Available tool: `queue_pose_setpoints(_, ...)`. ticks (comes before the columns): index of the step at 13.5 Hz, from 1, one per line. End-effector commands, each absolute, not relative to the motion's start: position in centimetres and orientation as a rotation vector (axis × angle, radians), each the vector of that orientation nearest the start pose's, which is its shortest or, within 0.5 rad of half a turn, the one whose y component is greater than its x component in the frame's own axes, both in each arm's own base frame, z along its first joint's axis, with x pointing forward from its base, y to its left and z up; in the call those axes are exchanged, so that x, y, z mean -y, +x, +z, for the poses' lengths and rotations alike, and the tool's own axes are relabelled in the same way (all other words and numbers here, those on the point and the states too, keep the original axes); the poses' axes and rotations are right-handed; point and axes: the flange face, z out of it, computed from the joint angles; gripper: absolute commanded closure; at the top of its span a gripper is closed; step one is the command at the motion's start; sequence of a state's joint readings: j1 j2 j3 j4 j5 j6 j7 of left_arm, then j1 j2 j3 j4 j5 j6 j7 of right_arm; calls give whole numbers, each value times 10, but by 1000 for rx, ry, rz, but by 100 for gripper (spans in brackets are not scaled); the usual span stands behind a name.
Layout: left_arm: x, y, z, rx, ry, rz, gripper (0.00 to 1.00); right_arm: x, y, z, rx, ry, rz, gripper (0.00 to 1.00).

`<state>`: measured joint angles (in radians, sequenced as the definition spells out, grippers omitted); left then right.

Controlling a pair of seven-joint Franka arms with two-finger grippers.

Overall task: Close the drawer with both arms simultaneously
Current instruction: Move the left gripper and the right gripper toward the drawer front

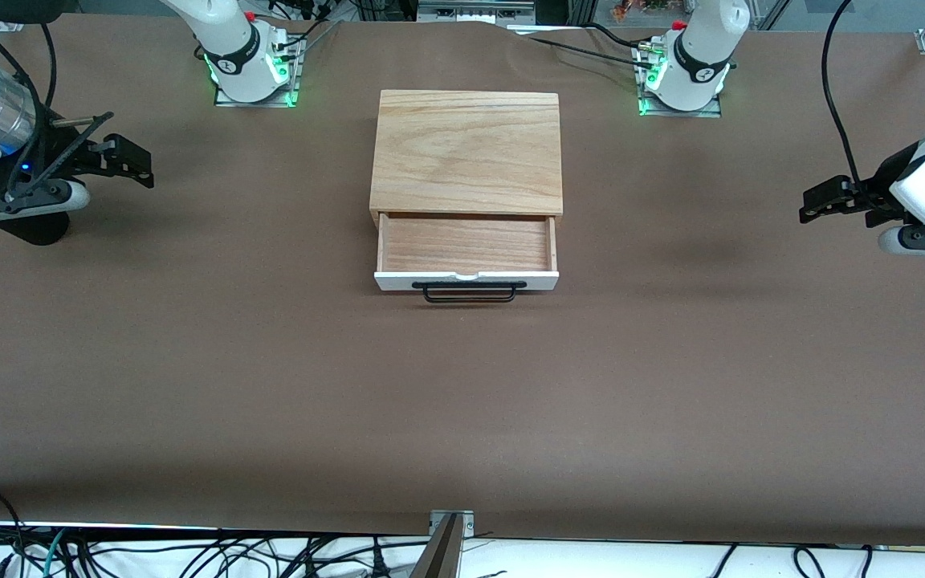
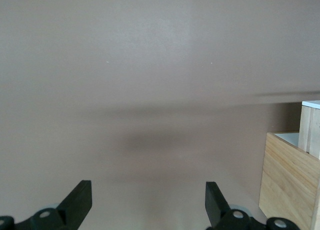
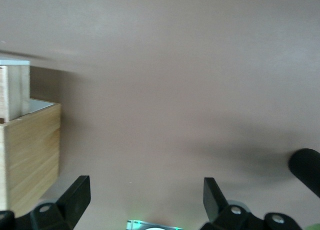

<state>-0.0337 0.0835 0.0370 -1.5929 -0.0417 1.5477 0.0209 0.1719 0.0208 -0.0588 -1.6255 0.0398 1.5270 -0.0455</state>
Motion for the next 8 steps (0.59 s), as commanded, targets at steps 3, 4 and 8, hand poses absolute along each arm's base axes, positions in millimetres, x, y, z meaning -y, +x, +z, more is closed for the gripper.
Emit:
queue_pose_setpoints(3, 30, 599, 526, -16, -3328, 316, 0, -103, 578, 535, 230, -2940, 206, 0)
queue_pose_setpoints(4, 42, 609, 505, -10, -3389, 373, 0, -124, 586, 519, 246, -2910, 205, 0)
queue_pose_setpoints(8, 108, 637, 452, -86, -3414, 417, 0, -191, 609, 450, 274, -2824, 206, 0)
